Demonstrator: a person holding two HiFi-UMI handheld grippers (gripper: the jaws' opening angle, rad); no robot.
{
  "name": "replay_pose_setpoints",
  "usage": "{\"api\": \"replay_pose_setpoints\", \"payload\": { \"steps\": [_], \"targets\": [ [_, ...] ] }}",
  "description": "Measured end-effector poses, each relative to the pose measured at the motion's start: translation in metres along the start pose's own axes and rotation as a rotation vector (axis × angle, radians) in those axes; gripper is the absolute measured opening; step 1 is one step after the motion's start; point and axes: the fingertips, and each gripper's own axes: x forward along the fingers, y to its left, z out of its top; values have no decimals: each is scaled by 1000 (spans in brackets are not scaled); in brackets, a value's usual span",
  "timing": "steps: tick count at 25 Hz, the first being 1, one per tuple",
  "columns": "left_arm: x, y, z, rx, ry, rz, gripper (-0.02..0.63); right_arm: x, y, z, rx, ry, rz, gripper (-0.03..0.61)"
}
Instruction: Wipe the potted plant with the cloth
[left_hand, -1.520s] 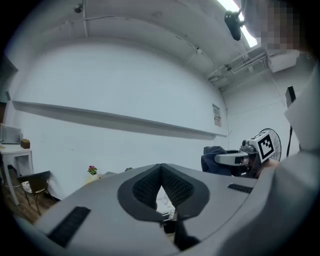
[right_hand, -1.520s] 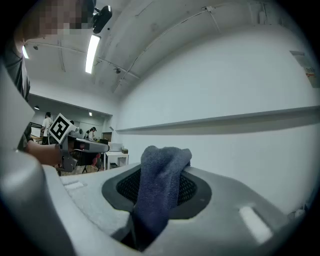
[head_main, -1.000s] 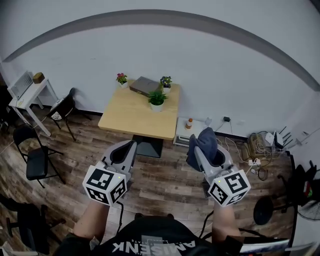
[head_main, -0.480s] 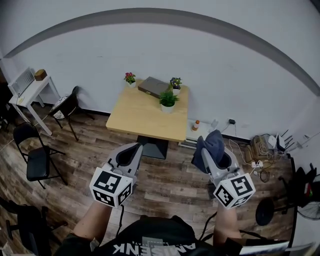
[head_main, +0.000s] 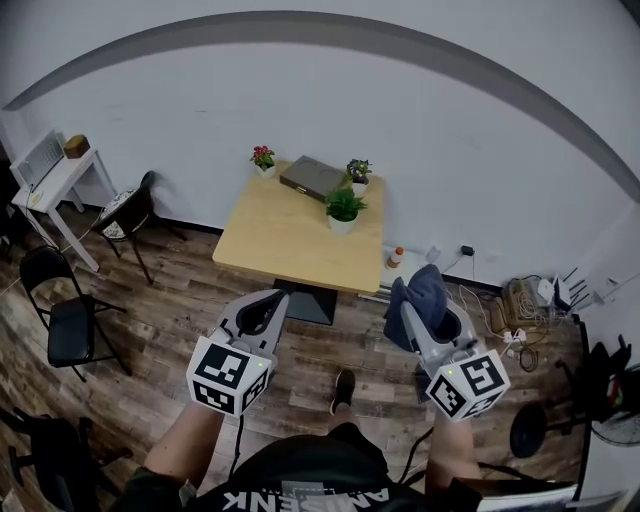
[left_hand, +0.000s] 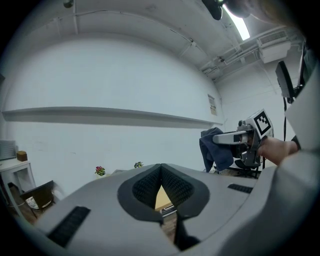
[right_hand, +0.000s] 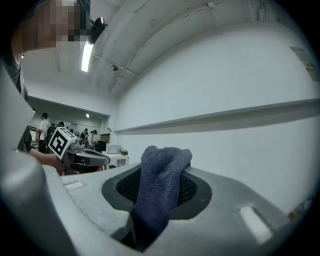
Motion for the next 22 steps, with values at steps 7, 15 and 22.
{"api": "replay_pose_setpoints", "payload": {
  "steps": [7, 15, 22],
  "targets": [
    [65, 29, -1, 60, 66, 41, 2, 58, -54, 3, 16, -22, 47, 127],
    [174, 53, 7, 103, 128, 44, 2, 127, -145, 8, 43, -16, 103, 127],
    [256, 62, 0, 130, 200, 45, 2, 168, -216, -3, 76, 6, 139, 127]
  ]
}}
